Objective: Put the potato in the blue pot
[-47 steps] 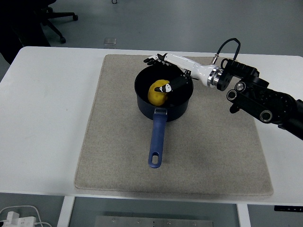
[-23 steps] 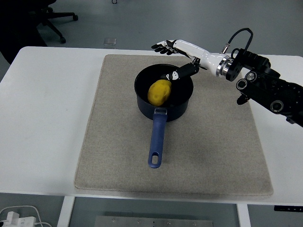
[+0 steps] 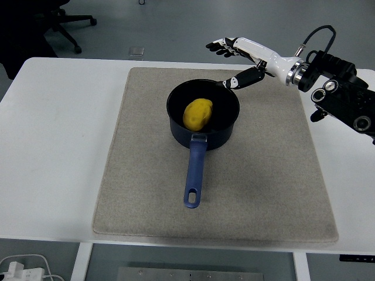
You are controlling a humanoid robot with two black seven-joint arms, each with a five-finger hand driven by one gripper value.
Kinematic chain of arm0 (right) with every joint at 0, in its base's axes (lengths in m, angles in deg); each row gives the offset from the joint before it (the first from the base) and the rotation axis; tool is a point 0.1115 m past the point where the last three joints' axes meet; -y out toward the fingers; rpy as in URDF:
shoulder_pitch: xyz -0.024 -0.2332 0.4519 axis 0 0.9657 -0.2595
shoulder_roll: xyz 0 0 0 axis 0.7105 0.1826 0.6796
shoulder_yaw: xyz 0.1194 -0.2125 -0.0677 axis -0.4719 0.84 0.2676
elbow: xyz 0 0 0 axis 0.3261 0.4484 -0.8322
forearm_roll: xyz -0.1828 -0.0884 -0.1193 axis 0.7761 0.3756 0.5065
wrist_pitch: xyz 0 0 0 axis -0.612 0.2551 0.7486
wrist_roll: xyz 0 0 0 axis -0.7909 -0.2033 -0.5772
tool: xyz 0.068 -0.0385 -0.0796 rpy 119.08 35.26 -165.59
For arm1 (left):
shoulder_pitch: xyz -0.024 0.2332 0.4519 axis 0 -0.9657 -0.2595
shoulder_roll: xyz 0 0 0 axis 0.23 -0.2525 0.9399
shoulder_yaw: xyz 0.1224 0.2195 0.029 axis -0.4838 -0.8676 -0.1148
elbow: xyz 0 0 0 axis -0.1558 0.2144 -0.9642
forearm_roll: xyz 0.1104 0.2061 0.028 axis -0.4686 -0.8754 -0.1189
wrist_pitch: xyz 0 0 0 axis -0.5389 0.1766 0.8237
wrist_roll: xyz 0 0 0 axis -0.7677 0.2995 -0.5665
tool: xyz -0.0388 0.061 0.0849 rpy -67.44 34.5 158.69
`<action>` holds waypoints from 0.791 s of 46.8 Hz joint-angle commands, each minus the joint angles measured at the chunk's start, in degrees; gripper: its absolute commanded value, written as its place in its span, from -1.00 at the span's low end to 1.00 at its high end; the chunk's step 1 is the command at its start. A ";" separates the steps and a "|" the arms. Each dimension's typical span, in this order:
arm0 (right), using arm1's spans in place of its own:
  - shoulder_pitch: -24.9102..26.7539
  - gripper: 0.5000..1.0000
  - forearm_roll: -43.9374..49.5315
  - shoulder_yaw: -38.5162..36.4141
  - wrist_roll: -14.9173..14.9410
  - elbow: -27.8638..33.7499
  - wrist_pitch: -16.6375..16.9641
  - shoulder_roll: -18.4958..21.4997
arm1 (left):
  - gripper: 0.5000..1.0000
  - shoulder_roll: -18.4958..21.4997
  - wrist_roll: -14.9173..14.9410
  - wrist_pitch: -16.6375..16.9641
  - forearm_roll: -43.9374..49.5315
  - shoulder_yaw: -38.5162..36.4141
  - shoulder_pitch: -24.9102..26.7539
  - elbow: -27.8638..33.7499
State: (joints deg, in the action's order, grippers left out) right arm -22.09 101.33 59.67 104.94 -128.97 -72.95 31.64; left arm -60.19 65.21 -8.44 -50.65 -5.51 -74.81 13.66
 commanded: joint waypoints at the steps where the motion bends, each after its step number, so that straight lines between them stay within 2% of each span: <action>1: -0.16 0.58 0.00 -0.09 0.08 -0.03 0.00 -0.71 | 0.99 0.00 0.00 0.00 0.00 0.00 0.04 0.00; 34: 0.37 0.59 -0.26 -0.26 0.08 0.32 -0.18 -4.67 | 0.99 0.00 0.00 0.00 0.00 0.00 0.04 0.18; 37: 0.37 0.64 -2.27 -0.18 0.00 0.76 -0.18 -4.67 | 0.99 0.00 0.00 0.00 0.00 0.00 0.04 0.18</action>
State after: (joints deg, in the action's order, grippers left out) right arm -21.72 100.88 59.43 105.03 -128.57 -73.11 26.99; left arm -60.19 65.21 -8.44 -50.64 -5.51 -74.77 13.83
